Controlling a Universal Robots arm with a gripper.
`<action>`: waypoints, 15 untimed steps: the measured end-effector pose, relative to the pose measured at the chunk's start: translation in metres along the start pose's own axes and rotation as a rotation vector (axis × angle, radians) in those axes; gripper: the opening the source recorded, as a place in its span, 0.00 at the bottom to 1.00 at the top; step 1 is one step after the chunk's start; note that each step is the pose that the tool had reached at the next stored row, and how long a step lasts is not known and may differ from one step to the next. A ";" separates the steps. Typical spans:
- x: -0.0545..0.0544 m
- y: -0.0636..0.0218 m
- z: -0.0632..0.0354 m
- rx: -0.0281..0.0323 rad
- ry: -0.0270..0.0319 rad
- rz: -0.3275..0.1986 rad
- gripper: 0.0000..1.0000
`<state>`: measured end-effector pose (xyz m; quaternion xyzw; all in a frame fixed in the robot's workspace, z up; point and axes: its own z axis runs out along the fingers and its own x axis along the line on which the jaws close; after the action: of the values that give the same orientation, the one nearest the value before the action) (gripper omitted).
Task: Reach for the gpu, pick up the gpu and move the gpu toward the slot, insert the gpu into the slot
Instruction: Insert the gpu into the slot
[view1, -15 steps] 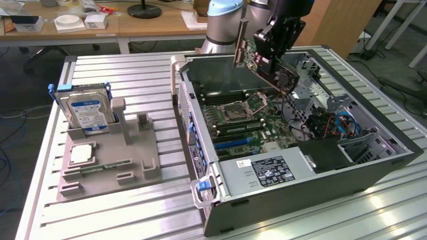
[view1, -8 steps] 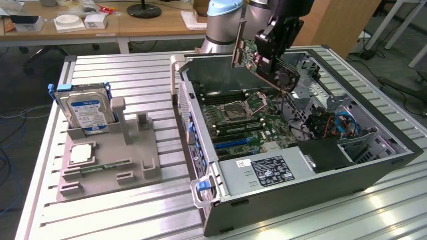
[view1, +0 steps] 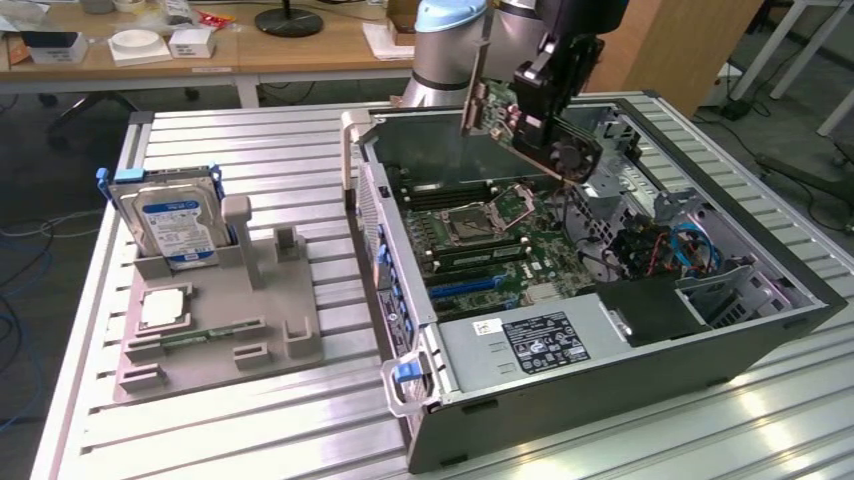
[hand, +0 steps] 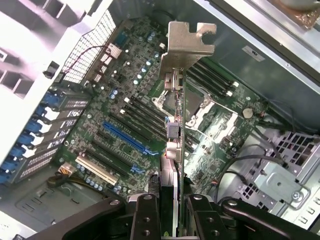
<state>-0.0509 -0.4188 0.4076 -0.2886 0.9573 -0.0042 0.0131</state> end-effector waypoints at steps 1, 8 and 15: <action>0.000 0.0000 0.0000 -0.0004 -0.0002 -0.014 0.27; 0.000 0.0000 0.0000 -0.0020 -0.0014 -0.086 0.27; 0.000 -0.0002 0.0000 -0.0035 -0.0023 -0.149 0.27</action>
<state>-0.0510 -0.4191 0.4077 -0.3591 0.9332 -0.0032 0.0133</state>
